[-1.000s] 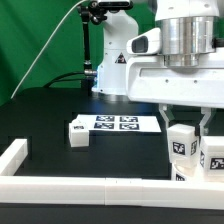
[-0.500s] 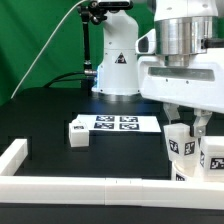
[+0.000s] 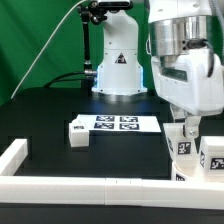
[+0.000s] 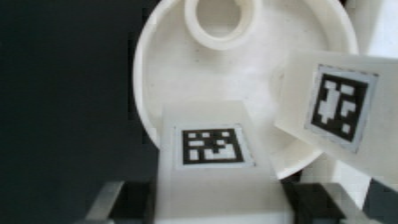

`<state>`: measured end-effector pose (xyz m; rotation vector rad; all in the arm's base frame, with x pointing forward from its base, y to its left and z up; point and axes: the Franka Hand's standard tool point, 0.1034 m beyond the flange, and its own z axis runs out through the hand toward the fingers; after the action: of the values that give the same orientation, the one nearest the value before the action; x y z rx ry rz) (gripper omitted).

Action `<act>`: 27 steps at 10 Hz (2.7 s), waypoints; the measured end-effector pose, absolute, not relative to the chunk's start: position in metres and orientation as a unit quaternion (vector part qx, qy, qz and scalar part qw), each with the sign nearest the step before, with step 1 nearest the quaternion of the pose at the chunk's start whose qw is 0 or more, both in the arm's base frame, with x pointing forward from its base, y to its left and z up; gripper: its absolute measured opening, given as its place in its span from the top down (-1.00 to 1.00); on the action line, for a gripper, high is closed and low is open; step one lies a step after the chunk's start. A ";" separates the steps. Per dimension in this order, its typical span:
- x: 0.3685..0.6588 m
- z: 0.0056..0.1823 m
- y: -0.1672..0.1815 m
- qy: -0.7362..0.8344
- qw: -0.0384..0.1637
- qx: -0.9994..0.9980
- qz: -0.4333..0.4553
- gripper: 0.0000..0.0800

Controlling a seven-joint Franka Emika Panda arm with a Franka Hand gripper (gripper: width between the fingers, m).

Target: Assemble stool

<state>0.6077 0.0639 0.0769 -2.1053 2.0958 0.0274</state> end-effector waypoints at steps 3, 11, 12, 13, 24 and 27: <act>0.608 0.077 0.064 0.796 0.097 -0.596 0.026 0.15; 0.606 0.076 0.065 0.899 0.103 -0.423 0.043 0.15; 0.605 0.076 0.066 0.910 0.113 -0.397 0.041 0.15; 0.604 0.076 0.066 0.915 0.119 -0.382 0.041 0.15; 0.597 0.112 0.016 0.849 0.121 -0.511 0.051 -0.62; 0.597 0.111 0.016 0.850 0.120 -0.511 0.051 -0.62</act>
Offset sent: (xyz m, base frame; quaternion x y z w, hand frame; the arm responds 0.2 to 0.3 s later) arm -0.0015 0.0033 -0.0028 0.0128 -0.0069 0.2465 0.9690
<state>0.5970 0.0157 0.1108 -1.4937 2.4825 0.1484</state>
